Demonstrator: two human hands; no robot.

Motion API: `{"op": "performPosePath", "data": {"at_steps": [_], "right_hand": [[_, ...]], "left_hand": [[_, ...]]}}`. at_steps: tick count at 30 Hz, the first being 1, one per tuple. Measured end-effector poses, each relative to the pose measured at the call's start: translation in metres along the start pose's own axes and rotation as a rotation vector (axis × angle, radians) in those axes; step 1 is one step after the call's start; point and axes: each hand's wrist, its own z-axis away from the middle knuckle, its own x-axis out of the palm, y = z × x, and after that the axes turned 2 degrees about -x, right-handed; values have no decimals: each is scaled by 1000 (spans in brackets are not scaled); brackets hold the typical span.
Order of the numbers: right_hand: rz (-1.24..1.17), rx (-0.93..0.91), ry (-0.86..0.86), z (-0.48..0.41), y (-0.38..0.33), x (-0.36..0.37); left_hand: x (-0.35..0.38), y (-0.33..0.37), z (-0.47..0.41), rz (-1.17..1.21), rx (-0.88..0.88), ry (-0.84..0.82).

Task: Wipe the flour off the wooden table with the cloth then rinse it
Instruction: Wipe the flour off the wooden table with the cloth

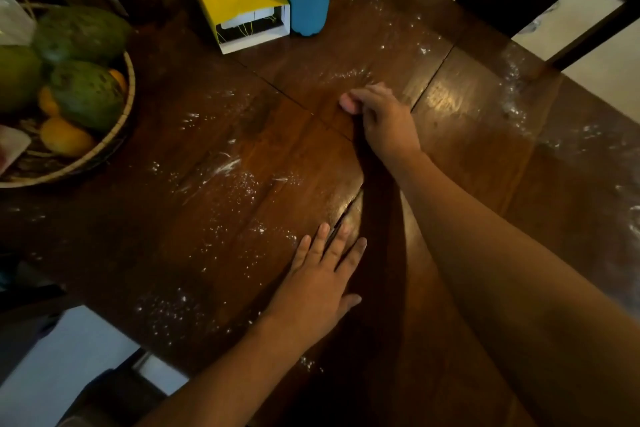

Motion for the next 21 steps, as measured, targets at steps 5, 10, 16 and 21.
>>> {"op": "performPosePath", "data": {"at_steps": [5,10,16,21], "right_hand": [[35,-182,-108,11,-22,16],[24,-353,-286,0,-11,6],[-49,-130,-231,-13,-92,52],[-78,-371,-427,-23,-130,67]], "left_hand": [[2,2,1,-9,-3,38],[1,2,0,-31,0,-3],[1,0,0,-91,13,-89],[-4,3,-2,-17,1,-142]]}}
